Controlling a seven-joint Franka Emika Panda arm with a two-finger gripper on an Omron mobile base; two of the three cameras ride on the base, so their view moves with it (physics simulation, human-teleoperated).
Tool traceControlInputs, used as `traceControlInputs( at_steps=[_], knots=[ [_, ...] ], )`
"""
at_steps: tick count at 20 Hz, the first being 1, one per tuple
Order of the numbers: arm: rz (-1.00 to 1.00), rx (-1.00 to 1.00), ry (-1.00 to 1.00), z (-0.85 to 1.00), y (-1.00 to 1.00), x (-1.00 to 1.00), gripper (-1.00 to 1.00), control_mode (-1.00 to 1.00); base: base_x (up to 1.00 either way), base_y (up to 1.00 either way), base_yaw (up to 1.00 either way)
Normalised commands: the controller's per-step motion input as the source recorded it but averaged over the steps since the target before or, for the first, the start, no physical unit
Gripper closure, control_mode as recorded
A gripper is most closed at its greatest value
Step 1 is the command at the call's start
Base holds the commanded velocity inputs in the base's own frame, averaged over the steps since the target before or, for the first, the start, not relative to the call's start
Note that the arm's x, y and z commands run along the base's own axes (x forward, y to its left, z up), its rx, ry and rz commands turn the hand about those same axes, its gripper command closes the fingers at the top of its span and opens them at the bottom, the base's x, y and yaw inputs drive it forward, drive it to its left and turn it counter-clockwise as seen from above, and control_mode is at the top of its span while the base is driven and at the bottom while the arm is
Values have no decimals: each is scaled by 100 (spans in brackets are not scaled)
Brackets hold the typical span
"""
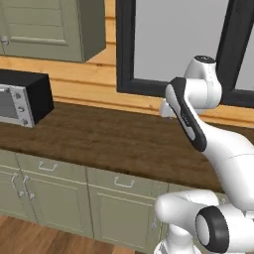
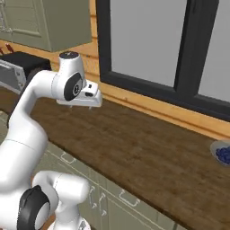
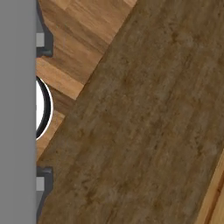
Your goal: Take a straw from the drawer in front and place it inside the glass cup on the dining counter.
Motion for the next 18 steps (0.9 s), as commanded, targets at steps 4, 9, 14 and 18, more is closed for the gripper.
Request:
traceControlInputs(
  at_steps=[4,9,14,18],
  knots=[
    [0,0,0,0,0,0,-100,100,-30,-55,62],
    [0,0,0,0,0,0,-100,100,-21,-46,63],
    [0,0,0,0,0,0,-100,100,-15,-48,58],
    [0,0,0,0,0,0,-100,100,-15,-57,48]
  ],
)
